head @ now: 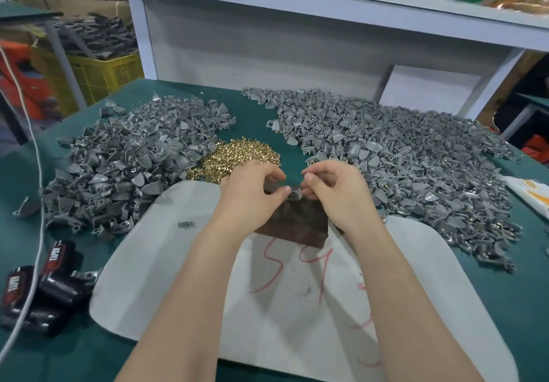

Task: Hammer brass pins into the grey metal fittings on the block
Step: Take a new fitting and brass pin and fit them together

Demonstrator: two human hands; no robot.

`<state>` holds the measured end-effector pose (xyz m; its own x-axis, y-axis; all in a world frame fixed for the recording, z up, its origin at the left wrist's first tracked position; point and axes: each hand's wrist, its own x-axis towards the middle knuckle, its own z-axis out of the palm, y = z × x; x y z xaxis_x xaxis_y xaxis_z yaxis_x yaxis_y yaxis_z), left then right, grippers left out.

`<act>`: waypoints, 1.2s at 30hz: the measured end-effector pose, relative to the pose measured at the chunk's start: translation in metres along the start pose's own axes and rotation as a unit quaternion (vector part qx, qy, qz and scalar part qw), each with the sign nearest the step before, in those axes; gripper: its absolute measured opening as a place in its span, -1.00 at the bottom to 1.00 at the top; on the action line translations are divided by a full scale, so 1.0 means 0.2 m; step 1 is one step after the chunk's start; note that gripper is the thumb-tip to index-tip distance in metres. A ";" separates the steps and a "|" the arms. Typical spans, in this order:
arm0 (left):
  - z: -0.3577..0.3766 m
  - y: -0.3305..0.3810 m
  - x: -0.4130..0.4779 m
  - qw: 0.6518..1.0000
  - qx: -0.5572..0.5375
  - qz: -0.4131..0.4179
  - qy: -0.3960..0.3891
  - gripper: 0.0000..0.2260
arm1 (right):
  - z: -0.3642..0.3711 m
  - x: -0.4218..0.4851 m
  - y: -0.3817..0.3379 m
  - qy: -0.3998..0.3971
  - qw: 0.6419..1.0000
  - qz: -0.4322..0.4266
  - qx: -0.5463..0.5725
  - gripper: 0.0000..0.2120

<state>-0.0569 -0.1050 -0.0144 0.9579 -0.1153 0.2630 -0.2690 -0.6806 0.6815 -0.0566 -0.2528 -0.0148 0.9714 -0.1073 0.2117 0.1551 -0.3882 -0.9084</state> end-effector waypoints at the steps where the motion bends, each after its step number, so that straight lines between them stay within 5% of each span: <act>1: 0.01 0.00 0.00 1.000 0.016 -0.001 -0.014 -0.88 | 0.00 0.00 0.01 0.006 0.999 -0.010 -0.030 -0.78; 7: 0.02 0.01 0.00 0.998 0.060 0.000 -0.038 -0.98 | 0.05 -0.03 0.02 -0.006 0.978 -0.065 -0.199 -0.90; 26: 0.01 0.01 0.00 0.998 0.065 0.009 -0.012 -0.88 | 0.05 -0.04 -0.02 -0.006 0.967 -0.079 -0.240 -0.92; 36: 0.03 0.00 0.00 0.995 0.095 0.017 -0.008 -0.94 | 0.05 0.01 -0.12 -0.076 0.923 -0.043 -0.374 -0.91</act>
<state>-0.0560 -0.1094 -0.0178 0.9504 -0.1514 0.2717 -0.2793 -0.8001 0.5309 -0.0563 -0.2356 0.0040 0.9839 0.0611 0.1680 0.1211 -0.9189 -0.3755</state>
